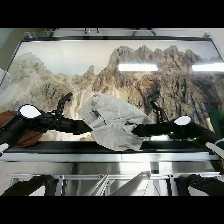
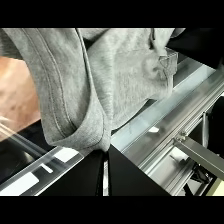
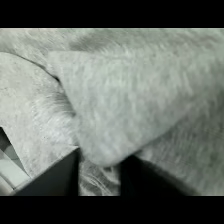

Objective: Fold the shirts.

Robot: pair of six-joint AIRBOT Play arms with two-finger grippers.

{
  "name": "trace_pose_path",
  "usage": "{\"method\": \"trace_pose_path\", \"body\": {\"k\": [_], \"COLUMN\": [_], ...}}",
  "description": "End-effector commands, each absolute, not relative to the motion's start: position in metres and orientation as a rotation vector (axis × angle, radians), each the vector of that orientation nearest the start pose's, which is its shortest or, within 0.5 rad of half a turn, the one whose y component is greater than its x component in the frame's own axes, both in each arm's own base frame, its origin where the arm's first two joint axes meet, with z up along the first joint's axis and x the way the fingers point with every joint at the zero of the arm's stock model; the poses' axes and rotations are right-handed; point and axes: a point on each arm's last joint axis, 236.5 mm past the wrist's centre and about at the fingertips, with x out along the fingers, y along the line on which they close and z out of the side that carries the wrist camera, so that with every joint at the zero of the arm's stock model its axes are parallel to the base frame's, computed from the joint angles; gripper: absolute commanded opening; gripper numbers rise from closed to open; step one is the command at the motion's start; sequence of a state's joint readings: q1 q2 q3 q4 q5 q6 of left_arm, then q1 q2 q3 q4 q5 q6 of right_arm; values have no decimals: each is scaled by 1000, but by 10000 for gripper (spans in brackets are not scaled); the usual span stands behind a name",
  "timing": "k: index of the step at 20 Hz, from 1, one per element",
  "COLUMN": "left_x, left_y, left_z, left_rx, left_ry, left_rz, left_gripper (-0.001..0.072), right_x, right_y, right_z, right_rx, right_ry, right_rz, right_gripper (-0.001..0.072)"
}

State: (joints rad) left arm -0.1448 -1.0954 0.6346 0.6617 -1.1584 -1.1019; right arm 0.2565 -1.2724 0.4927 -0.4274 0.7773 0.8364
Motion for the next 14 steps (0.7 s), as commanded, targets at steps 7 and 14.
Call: {"method": "trace_pose_path", "body": {"k": [7, 14], "left_x": [226, 261], "left_y": [-207, -182], "left_z": [-19, 163], "left_rx": [-462, -562], "left_ry": [1398, 986], "left_rz": [-824, -1000], "left_gripper": [21, 20], "right_x": [276, 275], "right_y": [236, 143], "right_z": [13, 245], "right_rx": [537, 472], "right_ry": [1107, 468], "right_rz": [867, 829], "right_gripper": [19, 18]}}
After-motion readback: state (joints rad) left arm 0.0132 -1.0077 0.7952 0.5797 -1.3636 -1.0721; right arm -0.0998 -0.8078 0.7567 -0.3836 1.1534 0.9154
